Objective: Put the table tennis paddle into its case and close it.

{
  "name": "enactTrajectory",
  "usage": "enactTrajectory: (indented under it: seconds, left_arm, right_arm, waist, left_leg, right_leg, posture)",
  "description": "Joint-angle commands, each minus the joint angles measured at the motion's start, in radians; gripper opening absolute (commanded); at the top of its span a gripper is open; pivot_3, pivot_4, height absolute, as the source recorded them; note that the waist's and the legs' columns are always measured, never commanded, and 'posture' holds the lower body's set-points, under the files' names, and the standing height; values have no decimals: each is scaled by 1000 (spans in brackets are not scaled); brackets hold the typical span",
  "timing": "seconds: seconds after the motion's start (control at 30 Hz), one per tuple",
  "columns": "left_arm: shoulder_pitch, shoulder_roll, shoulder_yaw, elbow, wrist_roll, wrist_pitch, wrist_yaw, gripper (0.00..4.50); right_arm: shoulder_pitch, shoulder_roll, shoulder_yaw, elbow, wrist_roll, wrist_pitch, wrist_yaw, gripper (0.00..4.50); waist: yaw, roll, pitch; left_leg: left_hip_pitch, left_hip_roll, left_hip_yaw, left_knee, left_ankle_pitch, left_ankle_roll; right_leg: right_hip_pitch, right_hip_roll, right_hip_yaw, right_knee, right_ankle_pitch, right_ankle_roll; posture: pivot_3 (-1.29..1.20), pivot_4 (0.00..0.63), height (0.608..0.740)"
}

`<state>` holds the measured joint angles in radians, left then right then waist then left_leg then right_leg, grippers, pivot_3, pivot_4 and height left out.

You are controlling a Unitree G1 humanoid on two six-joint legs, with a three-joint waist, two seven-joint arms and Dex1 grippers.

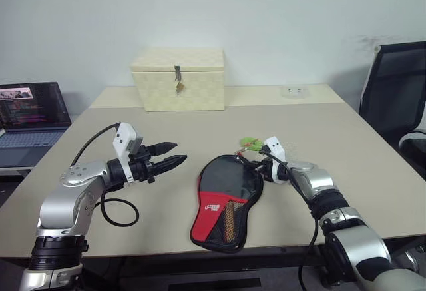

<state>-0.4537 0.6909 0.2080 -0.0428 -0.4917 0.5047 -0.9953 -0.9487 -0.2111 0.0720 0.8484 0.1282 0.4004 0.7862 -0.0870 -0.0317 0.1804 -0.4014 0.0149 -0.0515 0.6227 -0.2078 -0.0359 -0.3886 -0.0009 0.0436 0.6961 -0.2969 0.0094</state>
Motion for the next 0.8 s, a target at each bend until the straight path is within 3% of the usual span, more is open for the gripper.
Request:
enactTrajectory:
  seconds: [0.03, 0.5, 0.8]
  left_arm:
    - [-15, 12, 0, -45, -20, 3, 4, 2796]
    - [-22, 4, -16, -48, -13, 3, 16, 2796]
    - [-37, -6, -32, -17, 0, -22, 24, 2796]
  right_arm:
    - [-53, 41, 25, 24, -15, -48, 44, 55]
    - [-183, 120, 60, 236, -121, -212, 34, 55]
    - [-177, 86, 31, 234, -123, -155, -18, 55]
  waist:
    - [-2, 0, 0]
    - [0, 0, 1]
    - [4, 0, 1]
  left_leg:
    - [0, 0, 0, 0, 0, 0]
    - [0, 0, -1, -2, 0, 0]
    - [0, 0, -1, -1, 0, 0]
  right_leg:
    - [0, 0, 0, 0, 0, 0]
    - [0, 0, 0, 0, 0, 0]
    - [0, 0, 0, 0, 0, 0]
  posture:
    - [0, 150, 740]
    - [0, 150, 740]
    - [0, 150, 740]
